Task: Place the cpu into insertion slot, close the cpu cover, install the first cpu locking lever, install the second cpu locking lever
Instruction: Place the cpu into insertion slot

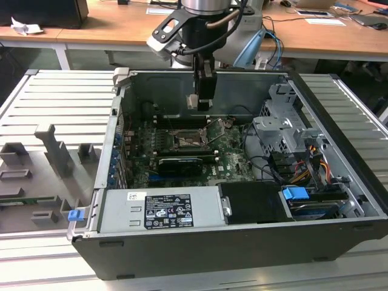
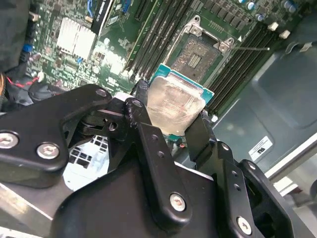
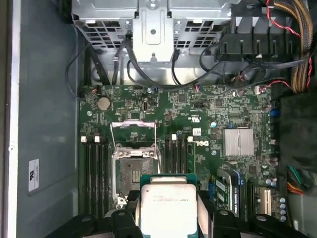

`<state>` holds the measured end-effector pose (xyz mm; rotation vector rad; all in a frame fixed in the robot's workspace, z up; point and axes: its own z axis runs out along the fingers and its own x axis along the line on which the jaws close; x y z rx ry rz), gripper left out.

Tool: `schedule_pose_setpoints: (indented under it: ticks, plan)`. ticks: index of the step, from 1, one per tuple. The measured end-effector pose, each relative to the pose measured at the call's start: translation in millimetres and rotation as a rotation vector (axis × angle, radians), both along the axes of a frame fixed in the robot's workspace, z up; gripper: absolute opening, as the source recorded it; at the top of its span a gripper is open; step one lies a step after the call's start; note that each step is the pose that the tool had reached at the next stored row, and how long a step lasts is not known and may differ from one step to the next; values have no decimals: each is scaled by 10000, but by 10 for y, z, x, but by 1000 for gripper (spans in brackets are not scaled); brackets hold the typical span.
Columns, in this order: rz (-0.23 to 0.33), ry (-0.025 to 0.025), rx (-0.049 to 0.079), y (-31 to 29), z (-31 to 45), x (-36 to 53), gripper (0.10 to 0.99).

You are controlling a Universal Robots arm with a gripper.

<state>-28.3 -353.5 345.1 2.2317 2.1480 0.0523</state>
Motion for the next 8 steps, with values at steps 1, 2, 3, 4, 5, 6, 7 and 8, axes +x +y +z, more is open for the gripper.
schedule_pose_setpoints:
  ticks: [1,2,3,4,5,6,7,8]
  plan:
    - [-119,-13,-3,0,-14,0,541]
    - [-118,-36,-3,0,-32,0,541]
    - [-41,-37,-5,5,-49,0,541]
    - [374,-37,-3,7,-63,0,541]
    - [728,-38,-2,7,-74,0,541]
    - [999,-38,-1,7,-83,0,541]
    - [1127,-38,-1,7,-89,0,541]
    - [1226,-38,2,8,-103,0,541]
